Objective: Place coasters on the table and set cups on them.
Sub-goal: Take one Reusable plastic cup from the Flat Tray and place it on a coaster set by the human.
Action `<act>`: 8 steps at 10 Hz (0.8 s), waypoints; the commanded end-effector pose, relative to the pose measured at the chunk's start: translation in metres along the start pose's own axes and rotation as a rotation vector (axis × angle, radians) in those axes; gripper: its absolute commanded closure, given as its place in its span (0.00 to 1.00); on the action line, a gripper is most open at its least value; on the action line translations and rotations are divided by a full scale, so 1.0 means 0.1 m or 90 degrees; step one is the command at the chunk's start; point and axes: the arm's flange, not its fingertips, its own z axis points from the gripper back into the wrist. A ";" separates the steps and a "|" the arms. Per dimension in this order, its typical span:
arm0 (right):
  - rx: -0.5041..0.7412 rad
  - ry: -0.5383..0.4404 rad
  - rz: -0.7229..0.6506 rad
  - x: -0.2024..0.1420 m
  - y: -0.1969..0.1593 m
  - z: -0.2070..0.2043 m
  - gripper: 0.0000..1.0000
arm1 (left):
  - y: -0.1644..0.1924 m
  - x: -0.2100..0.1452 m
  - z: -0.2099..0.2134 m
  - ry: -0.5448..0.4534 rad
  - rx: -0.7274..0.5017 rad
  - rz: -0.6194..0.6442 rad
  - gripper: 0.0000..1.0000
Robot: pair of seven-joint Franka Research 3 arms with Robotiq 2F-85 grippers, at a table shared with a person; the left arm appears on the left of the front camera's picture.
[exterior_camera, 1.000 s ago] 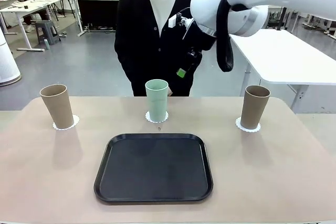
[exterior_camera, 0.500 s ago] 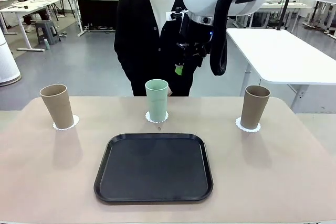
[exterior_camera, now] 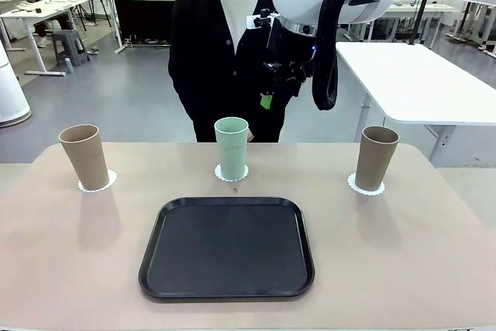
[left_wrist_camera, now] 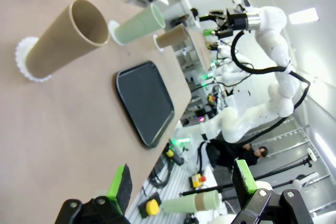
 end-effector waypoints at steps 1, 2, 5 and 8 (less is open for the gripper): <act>-0.010 -0.008 0.013 -0.08 -0.02 -0.03 0.00 | -0.02 0.00 0.01 -0.001 0.002 -0.001 0.00; -0.010 -0.008 0.013 -0.08 -0.02 -0.03 0.00 | -0.02 0.00 0.01 -0.001 0.002 -0.001 0.00; -0.010 -0.008 0.013 -0.08 -0.02 -0.03 0.00 | -0.02 0.00 0.01 -0.001 0.002 -0.001 0.00; -0.034 0.012 -0.100 -0.69 -0.01 0.28 0.00 | -0.02 0.00 0.01 -0.001 0.002 -0.001 0.00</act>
